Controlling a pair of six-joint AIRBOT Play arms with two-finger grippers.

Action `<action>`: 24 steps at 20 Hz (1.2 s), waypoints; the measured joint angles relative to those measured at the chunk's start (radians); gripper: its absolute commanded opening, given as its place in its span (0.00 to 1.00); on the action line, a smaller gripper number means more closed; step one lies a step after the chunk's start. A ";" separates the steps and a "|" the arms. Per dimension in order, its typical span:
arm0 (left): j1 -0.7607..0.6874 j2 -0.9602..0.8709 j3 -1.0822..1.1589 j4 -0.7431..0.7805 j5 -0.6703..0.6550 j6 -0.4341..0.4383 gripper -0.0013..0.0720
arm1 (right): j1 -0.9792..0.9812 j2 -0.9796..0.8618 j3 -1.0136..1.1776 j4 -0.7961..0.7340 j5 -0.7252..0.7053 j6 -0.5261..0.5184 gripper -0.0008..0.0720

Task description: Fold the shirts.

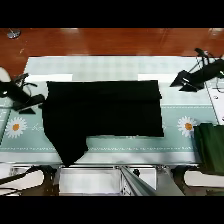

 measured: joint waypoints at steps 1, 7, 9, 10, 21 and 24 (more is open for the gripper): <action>0.039 0.050 -0.062 -0.025 -0.016 0.005 0.97 | -0.007 0.066 -0.080 0.014 -0.030 -0.010 0.86; 0.302 0.329 -0.449 -0.171 -0.016 0.048 0.97 | -0.017 0.395 -0.570 0.232 -0.189 -0.130 0.86; 0.356 0.378 -0.542 -0.204 0.013 0.055 0.97 | -0.017 0.441 -0.673 0.305 -0.216 -0.167 0.86; 0.371 0.392 -0.580 -0.227 0.024 0.063 0.97 | -0.017 0.454 -0.708 0.337 -0.228 -0.185 0.86; 0.397 0.376 -0.704 -0.422 0.163 0.202 0.97 | -0.017 0.489 -0.817 0.463 -0.267 -0.243 0.86; 0.365 0.335 -0.706 -0.472 0.190 0.266 0.97 | -0.018 0.489 -0.819 0.475 -0.274 -0.238 0.86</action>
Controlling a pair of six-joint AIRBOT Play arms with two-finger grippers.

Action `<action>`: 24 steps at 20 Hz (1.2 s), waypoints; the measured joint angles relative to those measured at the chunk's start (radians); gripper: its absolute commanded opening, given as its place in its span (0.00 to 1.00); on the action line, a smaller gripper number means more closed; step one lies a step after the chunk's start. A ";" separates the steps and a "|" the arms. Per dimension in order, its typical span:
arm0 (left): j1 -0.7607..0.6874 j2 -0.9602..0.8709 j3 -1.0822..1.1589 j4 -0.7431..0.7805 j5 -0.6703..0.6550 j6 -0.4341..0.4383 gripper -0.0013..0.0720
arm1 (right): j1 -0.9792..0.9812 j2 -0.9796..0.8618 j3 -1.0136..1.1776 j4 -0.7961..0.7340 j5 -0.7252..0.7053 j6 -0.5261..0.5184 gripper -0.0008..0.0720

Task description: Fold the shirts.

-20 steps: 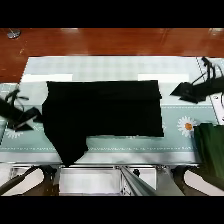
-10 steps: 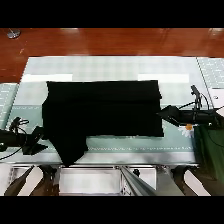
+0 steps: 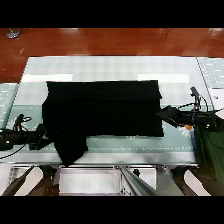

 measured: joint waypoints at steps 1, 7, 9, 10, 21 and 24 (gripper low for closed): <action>-0.016 -0.010 0.000 -0.013 0.005 0.020 0.97 | -0.007 0.000 0.002 0.002 -0.003 0.003 0.86; -0.103 -0.038 0.013 -0.011 0.023 0.079 0.04 | -0.211 0.000 0.053 -0.114 0.027 0.104 0.86; -0.113 -0.039 0.025 -0.023 -0.009 0.093 0.04 | -0.255 0.000 0.059 -0.209 0.091 0.137 0.86; -0.115 -0.039 0.035 -0.028 -0.019 0.100 0.04 | -0.269 0.000 0.060 -0.261 0.125 0.151 0.86; -0.122 -0.040 0.089 -0.045 -0.072 0.120 0.04 | -0.047 -0.126 -0.002 -0.387 0.172 0.259 0.86; -0.122 -0.040 0.090 -0.045 -0.071 0.121 0.04 | -0.001 -0.186 -0.004 -0.320 0.114 0.266 0.86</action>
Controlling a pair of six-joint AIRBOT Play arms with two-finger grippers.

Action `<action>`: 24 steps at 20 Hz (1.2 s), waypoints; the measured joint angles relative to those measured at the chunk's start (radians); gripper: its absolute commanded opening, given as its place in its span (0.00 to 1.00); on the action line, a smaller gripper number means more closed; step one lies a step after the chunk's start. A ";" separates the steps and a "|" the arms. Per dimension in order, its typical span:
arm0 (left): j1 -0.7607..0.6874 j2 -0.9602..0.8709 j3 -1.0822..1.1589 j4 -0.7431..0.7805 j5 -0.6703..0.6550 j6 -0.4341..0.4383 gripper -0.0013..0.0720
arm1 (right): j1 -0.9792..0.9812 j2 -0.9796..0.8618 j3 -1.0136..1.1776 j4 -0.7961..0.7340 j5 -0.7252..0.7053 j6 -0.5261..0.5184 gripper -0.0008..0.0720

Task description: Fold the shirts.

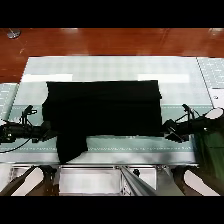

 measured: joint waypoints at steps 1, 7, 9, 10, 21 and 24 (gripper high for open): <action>0.000 0.000 0.000 0.000 0.002 0.000 0.04 | 0.008 -0.017 0.002 0.032 -0.015 0.000 0.86; 0.000 0.000 0.001 -0.001 0.029 0.000 0.04 | 0.027 -0.059 0.046 0.134 -0.081 -0.017 0.66; 0.000 0.000 0.001 -0.005 0.035 0.000 0.04 | 0.029 -0.074 0.053 0.144 -0.082 -0.024 0.43; 0.000 0.000 0.001 -0.008 0.035 0.000 0.04 | 0.029 -0.085 0.055 0.149 -0.079 -0.031 0.17; 0.001 -0.007 0.134 -0.020 0.050 -0.014 0.04 | 0.030 -0.128 0.221 0.132 -0.035 -0.105 0.05; -0.018 -0.061 0.229 -0.038 0.093 -0.047 0.04 | 0.030 -0.169 0.334 0.152 -0.035 -0.097 0.05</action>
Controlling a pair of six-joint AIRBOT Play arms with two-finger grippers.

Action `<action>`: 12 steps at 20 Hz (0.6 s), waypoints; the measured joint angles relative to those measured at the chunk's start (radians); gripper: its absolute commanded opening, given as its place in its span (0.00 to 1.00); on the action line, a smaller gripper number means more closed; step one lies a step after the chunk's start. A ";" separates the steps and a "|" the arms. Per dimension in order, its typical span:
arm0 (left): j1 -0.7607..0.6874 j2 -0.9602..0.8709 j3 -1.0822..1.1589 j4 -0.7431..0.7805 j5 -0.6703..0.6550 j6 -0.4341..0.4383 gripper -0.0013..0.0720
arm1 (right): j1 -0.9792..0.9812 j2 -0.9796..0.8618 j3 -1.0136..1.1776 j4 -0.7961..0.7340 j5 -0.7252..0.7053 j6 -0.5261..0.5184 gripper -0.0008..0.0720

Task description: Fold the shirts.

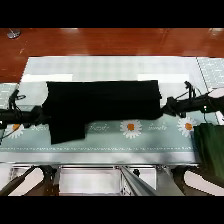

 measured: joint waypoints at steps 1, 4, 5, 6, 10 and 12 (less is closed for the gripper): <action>-0.013 -0.029 0.032 -0.018 0.012 -0.003 0.04 | 0.000 -0.019 0.034 0.013 -0.002 0.003 0.05; -0.070 -0.146 0.153 -0.085 0.064 -0.019 0.04 | 0.000 -0.097 0.143 0.064 -0.019 0.003 0.05; -0.090 -0.188 0.200 -0.107 0.080 -0.030 0.04 | 0.001 -0.125 0.177 0.084 -0.025 0.001 0.05; -0.110 -0.238 0.253 -0.113 0.100 -0.045 0.04 | 0.005 -0.157 0.214 0.093 -0.030 -0.002 0.05; -0.157 -0.418 0.455 -0.140 0.127 -0.111 0.04 | 0.033 -0.282 0.353 0.125 -0.044 -0.005 0.05; -0.167 -0.491 0.535 -0.145 0.128 -0.136 0.04 | 0.041 -0.339 0.409 0.128 -0.063 0.005 0.05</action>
